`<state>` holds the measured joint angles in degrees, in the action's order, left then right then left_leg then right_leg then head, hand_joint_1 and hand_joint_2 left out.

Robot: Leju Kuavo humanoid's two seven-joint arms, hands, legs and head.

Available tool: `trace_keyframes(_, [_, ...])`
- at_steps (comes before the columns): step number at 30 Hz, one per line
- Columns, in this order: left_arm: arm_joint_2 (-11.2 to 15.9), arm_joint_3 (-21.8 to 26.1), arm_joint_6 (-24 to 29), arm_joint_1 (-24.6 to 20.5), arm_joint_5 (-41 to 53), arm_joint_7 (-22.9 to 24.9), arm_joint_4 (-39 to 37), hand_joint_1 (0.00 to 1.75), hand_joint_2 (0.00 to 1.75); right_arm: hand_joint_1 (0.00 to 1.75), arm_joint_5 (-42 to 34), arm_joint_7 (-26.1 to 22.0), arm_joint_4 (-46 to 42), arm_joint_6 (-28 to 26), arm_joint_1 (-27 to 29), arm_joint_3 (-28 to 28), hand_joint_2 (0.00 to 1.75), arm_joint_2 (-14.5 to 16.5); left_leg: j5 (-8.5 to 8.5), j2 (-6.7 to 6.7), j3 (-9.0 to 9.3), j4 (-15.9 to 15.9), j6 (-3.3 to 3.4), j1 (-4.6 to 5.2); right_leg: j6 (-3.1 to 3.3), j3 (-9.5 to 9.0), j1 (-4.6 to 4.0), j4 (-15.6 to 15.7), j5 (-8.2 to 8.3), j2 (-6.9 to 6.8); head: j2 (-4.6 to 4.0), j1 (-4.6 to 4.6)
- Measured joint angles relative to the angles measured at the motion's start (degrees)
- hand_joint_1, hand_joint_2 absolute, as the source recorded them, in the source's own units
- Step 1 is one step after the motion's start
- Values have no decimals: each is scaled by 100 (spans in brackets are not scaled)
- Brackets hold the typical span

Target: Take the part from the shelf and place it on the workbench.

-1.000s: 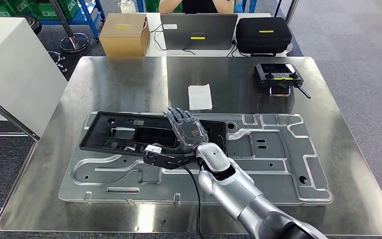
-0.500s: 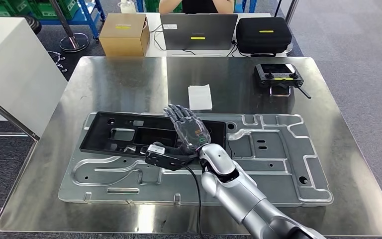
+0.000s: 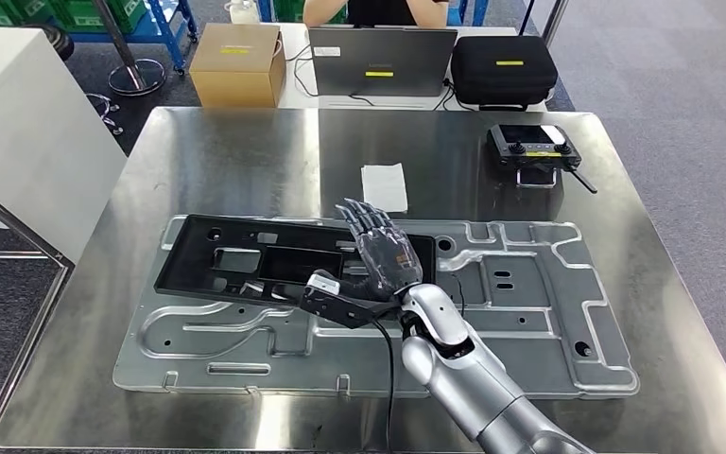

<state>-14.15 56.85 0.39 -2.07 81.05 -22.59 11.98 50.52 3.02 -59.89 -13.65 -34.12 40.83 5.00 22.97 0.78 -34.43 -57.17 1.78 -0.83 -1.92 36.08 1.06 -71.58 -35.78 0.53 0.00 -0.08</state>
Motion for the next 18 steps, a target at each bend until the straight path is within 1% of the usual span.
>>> trace_keyframes(1, [-3, 0, 8, -1, 0, 10, 0, 0, 0, 0, -14, -13, -37, -11, 36, -19, 0, -21, 11, 0, 0, -18, -19, -14, -24, -104, 29, 306, 245, -11, 0, 0])
trace_keyframes(2, [-5, 0, 16, -1, 0, 16, 0, 0, 0, 0, -24, -22, -73, -19, 56, -34, 0, -39, 24, 0, -5, -42, -45, -26, -44, -263, 52, 711, 466, -22, -1, 2])
trace_keyframes(3, [-7, 0, 26, -1, 0, 22, 0, 0, 0, 0, -27, -27, -101, -25, 65, -46, 0, -52, 33, 3, -11, -63, -84, -33, -39, -398, 48, 1036, 643, -18, -1, 1])
trace_keyframes(4, [-7, 1, 35, -2, -1, 26, 0, 0, 0, 0, -28, -30, -124, -31, 71, -56, 0, -65, 34, 6, -18, -82, -126, -35, -14, -486, 38, 1255, 744, -10, -1, 2])
trace_keyframes(5, [-7, 1, 43, -3, -1, 28, 0, 0, 0, 0, -28, -32, -142, -35, 77, -63, 0, -77, 27, 10, -29, -92, -168, -33, 25, -508, 18, 1337, 769, 4, -1, 0])
trace_keyframes(6, [-8, 1, 49, -3, -1, 30, 0, 0, 0, 0, -29, -32, -160, -38, 85, -67, 0, -86, 8, 15, -38, -89, -213, -30, 76, -485, -9, 1322, 793, 21, -1, -6])
trace_keyframes(7, [-8, 2, 51, -2, -1, 30, 0, 0, 0, 0, -30, -34, -175, -40, 91, -68, 0, -93, -5, 17, -51, -89, -252, -33, 130, -461, -4, 1338, 809, 22, -1, -7])
trace_keyframes(8, [-7, 2, 51, -1, 0, 30, 0, 0, 0, 0, -30, -36, -189, -42, 96, -68, 0, -96, 27, 13, -82, -114, -285, -38, 183, -434, -2, 1353, 835, 16, 0, -14])
trace_keyframes(9, [-7, 2, 52, -2, -1, 30, 0, 0, 0, 0, -30, -37, -204, -43, 102, -68, 0, -98, 141, 4, -135, -221, -311, -43, 242, -402, 3, 1368, 875, 7, 0, -26])
trace_keyframes(10, [-5, 2, 52, -3, -1, 30, 0, 0, 0, 0, -30, -39, -214, -45, 107, -68, 0, -100, 336, -7, -222, -442, -325, -48, 299, -365, 6, 1382, 916, -7, 0, -39])
trace_keyframes(11, [-3, 2, 53, -6, -2, 30, 0, 0, 0, 0, -30, -39, -222, -45, 113, -68, 0, -101, 593, -18, -339, -783, -334, -49, 338, -323, -8, 1382, 951, -21, 0, -58])
trace_keyframes(12, [-2, 2, 53, -10, -2, 30, 0, 0, 0, 0, -30, -40, -227, -45, 123, -68, 0, -103, 845, -24, -463, -1188, -341, -48, 366, -274, -27, 1377, 985, -31, 0, -71])
trace_keyframes(13, [1, 2, 53, -13, -2, 30, 0, 0, 0, 0, -30, -40, -227, -45, 134, -68, 0, -105, 1019, -26, -551, -1536, -345, -46, 380, -226, -49, 1368, 1015, -41, 0, -78])
trace_keyframes(14, [2, 2, 53, -16, -2, 31, 0, 0, 0, 0, -30, -40, -227, -45, 147, -68, 0, -108, 1093, -27, -564, -1735, -342, -44, 387, -176, -69, 1353, 1044, -47, 0, -80])
trace_keyframes(15, [3, 2, 55, -15, -2, 36, 0, 0, 0, 0, -30, -40, -228, -45, 157, -68, 0, -111, 1059, -28, -472, -1716, -327, -42, 388, -127, -86, 1333, 1068, -50, 0, -79])
trace_keyframes(16, [3, 2, 59, -13, -1, 44, 0, 0, 0, 0, -31, -41, -233, -48, 165, -69, 0, -114, 940, -29, -262, -1459, -302, -37, 384, -83, -99, 1308, 1087, -49, 0, -81])
trace_keyframes(17, [3, 2, 67, -11, 1, 57, 0, 0, 0, 0, -35, -43, -253, -56, 175, -72, 0, -120, 809, -30, 15, -1054, -266, -29, 376, -44, -109, 1280, 1105, -47, 0, -83])
trace_keyframes(18, [3, 2, 76, -13, 3, 74, 0, 0, 0, 0, -42, -46, -286, -71, 188, -78, 0, -127, 723, -31, 276, -654, -235, -13, 358, -10, -121, 1258, 1124, -45, 0, -82])
